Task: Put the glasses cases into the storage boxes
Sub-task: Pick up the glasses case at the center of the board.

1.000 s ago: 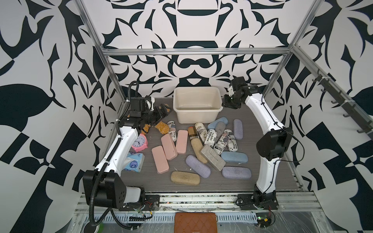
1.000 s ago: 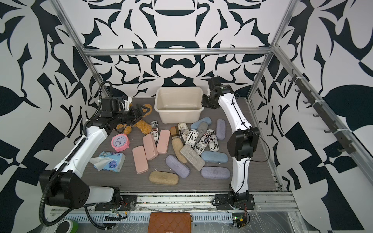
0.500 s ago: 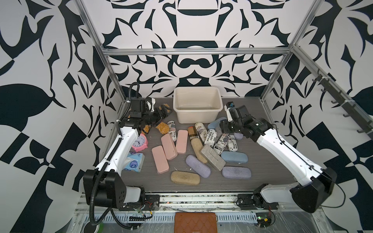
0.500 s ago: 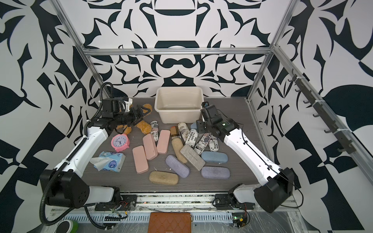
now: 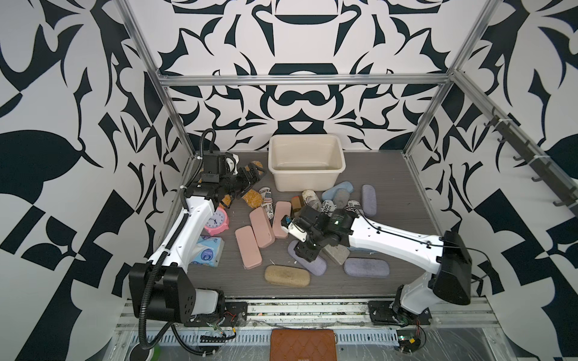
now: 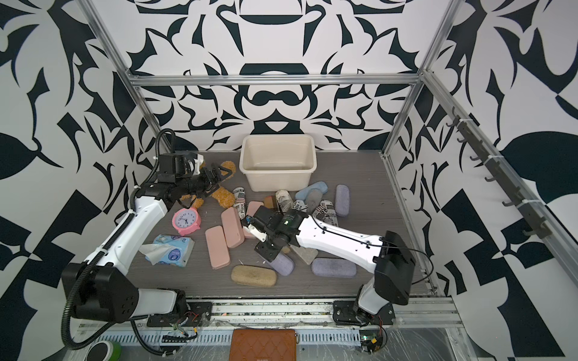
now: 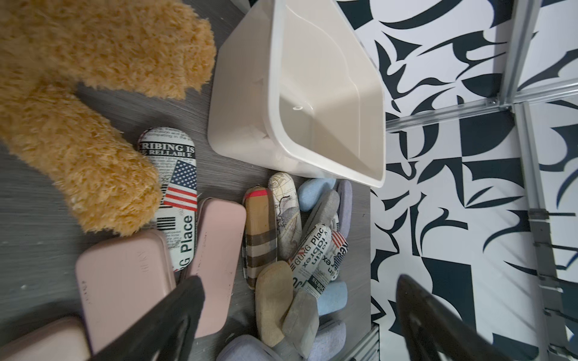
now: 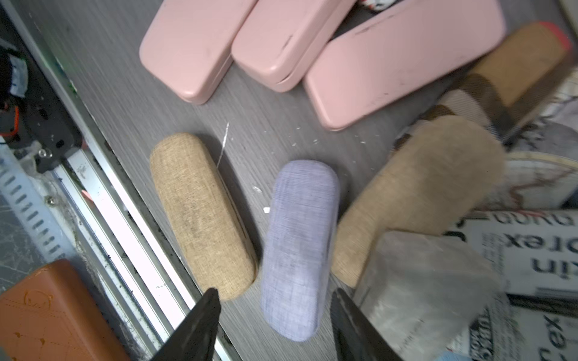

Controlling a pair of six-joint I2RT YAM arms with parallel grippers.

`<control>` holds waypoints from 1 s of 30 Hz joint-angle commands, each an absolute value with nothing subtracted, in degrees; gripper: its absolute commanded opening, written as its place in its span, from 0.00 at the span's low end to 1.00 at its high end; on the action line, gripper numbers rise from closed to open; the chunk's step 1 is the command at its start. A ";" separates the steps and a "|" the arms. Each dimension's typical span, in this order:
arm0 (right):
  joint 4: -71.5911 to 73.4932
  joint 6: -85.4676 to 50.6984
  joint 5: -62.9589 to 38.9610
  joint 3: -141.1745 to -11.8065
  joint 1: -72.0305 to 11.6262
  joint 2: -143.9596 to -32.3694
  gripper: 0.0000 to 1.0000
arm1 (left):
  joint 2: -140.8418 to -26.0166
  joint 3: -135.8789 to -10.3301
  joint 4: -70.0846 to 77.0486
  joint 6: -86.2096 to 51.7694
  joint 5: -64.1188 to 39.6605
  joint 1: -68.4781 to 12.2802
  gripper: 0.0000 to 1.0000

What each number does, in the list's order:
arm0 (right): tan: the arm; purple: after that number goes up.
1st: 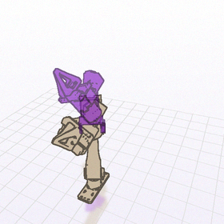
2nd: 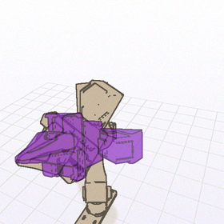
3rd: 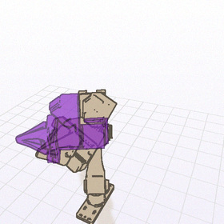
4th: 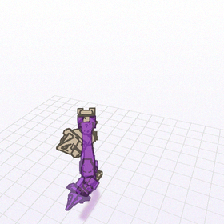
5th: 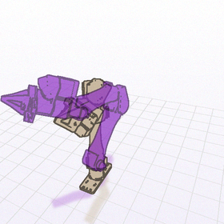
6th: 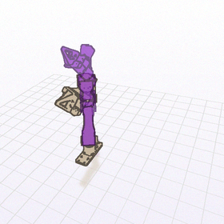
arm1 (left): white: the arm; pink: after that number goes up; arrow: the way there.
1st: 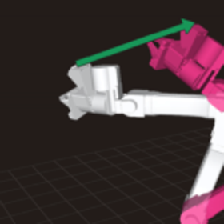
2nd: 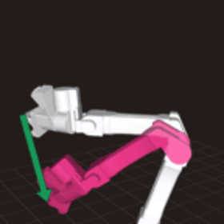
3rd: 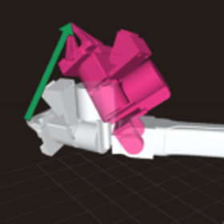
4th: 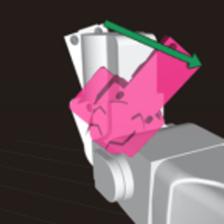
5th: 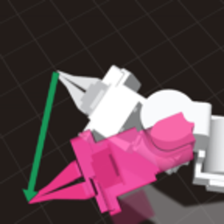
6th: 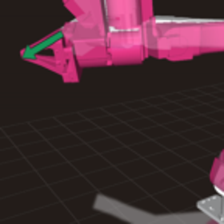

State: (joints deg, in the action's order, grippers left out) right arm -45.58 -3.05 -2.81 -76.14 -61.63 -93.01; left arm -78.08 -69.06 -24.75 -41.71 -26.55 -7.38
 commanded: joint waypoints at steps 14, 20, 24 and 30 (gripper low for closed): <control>-48.13 4.59 -3.64 -86.08 -71.81 -108.03 0.76 | -76.20 -70.14 -27.29 -41.44 -24.44 -4.44 0.99; -47.53 5.46 -4.70 -85.57 -71.81 -111.08 0.78 | -76.29 -69.61 -26.04 -42.09 -26.19 -4.39 0.99; -46.08 5.65 -4.51 -85.25 -71.81 -112.55 0.78 | -76.38 -69.53 -25.68 -42.18 -26.72 -4.42 0.99; -44.90 5.54 -4.69 -83.50 -71.11 -114.53 0.68 | -76.54 -69.42 -25.36 -42.32 -26.88 -4.40 0.99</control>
State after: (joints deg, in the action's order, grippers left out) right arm -45.30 5.34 -4.05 -84.07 -71.59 -114.78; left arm -77.65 -69.08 -25.58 -42.00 -26.04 -4.71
